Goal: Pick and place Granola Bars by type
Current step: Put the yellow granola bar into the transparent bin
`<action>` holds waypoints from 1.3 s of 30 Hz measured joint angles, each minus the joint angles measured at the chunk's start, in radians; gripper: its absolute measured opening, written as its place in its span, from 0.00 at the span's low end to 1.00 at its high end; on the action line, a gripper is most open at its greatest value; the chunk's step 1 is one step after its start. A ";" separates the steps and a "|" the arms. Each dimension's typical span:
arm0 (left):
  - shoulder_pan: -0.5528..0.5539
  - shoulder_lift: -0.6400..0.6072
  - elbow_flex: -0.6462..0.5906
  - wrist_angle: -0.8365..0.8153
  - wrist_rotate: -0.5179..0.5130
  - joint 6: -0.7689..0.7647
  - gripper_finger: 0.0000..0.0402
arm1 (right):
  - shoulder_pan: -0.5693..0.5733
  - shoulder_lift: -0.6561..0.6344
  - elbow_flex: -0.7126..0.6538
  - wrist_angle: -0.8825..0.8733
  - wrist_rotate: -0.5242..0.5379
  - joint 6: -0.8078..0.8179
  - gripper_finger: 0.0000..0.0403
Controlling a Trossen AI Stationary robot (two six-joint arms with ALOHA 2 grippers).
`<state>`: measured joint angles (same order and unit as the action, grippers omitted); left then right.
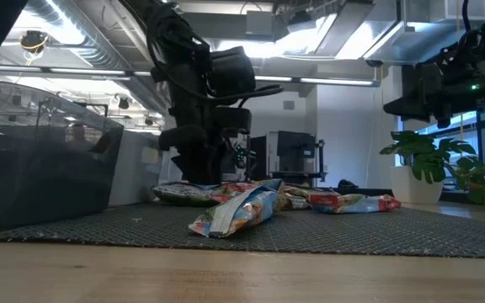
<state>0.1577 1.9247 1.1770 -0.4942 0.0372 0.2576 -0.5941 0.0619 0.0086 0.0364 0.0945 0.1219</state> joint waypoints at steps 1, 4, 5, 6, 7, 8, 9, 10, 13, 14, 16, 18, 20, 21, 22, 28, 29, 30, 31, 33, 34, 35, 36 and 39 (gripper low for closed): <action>0.000 0.000 0.000 0.000 -0.001 0.010 0.57 | 0.000 0.000 0.000 -0.001 -0.001 0.000 0.13; -0.001 0.000 0.000 0.001 0.000 0.023 0.54 | 0.000 0.004 0.000 -0.001 -0.002 0.000 0.13; -0.001 0.000 -0.001 0.002 0.001 0.025 0.52 | 0.000 0.004 0.000 -0.002 -0.002 0.000 0.13; -0.001 0.000 -0.001 0.002 0.002 0.025 0.51 | 0.000 0.004 0.000 0.001 -0.002 0.000 0.13; -0.001 0.000 -0.002 0.002 0.003 0.026 0.49 | 0.000 0.004 0.000 0.001 -0.002 -0.001 0.13; -0.001 0.000 -0.002 0.001 0.004 0.026 0.47 | 0.000 0.004 0.000 0.000 -0.002 -0.001 0.13; -0.001 0.000 -0.002 0.001 0.004 0.026 0.45 | 0.000 0.004 0.000 0.000 -0.002 -0.002 0.13; -0.001 0.000 -0.002 0.001 0.004 0.026 0.43 | 0.000 0.004 0.000 0.001 -0.002 -0.002 0.13; -0.002 0.000 -0.002 0.000 0.002 0.026 0.38 | 0.000 0.004 0.000 0.000 -0.002 -0.003 0.13; -0.002 0.001 0.004 -0.001 -0.007 0.026 0.36 | 0.000 0.004 0.000 0.000 -0.002 -0.003 0.13; -0.005 0.003 0.015 -0.003 -0.026 0.025 0.33 | 0.000 0.004 0.000 0.000 -0.002 -0.003 0.13; -0.010 0.006 0.030 -0.013 -0.040 0.032 0.31 | 0.000 0.004 0.000 0.000 -0.002 -0.003 0.13; -0.017 0.008 0.047 -0.019 -0.044 0.048 0.29 | 0.000 0.004 0.000 0.000 -0.002 -0.003 0.13; -0.020 0.008 0.054 -0.017 -0.045 0.056 0.28 | 0.000 0.004 0.000 0.000 -0.002 -0.003 0.13; -0.022 0.007 0.059 -0.015 -0.047 0.063 0.28 | 0.000 0.004 0.000 0.000 -0.002 -0.003 0.13; -0.027 0.006 0.065 -0.030 -0.060 0.073 0.27 | 0.000 0.004 0.000 0.000 -0.002 -0.003 0.13; -0.027 0.004 0.071 -0.054 -0.066 0.072 0.27 | 0.000 0.004 0.000 0.000 -0.002 -0.003 0.13; -0.027 0.001 0.081 -0.082 -0.078 0.071 0.27 | 0.000 0.004 0.000 0.000 -0.002 -0.003 0.13; -0.027 -0.001 0.097 -0.105 -0.088 0.071 0.27 | 0.000 0.004 0.000 0.000 -0.002 -0.003 0.13; -0.027 -0.004 0.134 -0.135 -0.091 0.063 0.26 | 0.000 0.004 0.000 0.000 -0.002 -0.003 0.13; -0.027 -0.009 0.147 -0.146 -0.086 0.057 0.26 | 0.000 0.004 0.000 0.000 -0.002 -0.003 0.13; -0.024 -0.015 0.161 -0.151 -0.074 0.054 0.26 | 0.000 0.004 0.000 0.000 -0.001 -0.003 0.13; -0.024 -0.015 0.177 -0.144 -0.068 0.058 0.26 | 0.000 0.004 0.000 0.000 -0.002 -0.002 0.13; -0.021 -0.032 0.210 -0.168 -0.093 0.092 0.26 | 0.000 0.004 0.000 0.000 -0.001 -0.001 0.13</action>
<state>0.1370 1.8932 1.3875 -0.6626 -0.0555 0.3500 -0.5942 0.0654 0.0086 0.0368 0.0933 0.1211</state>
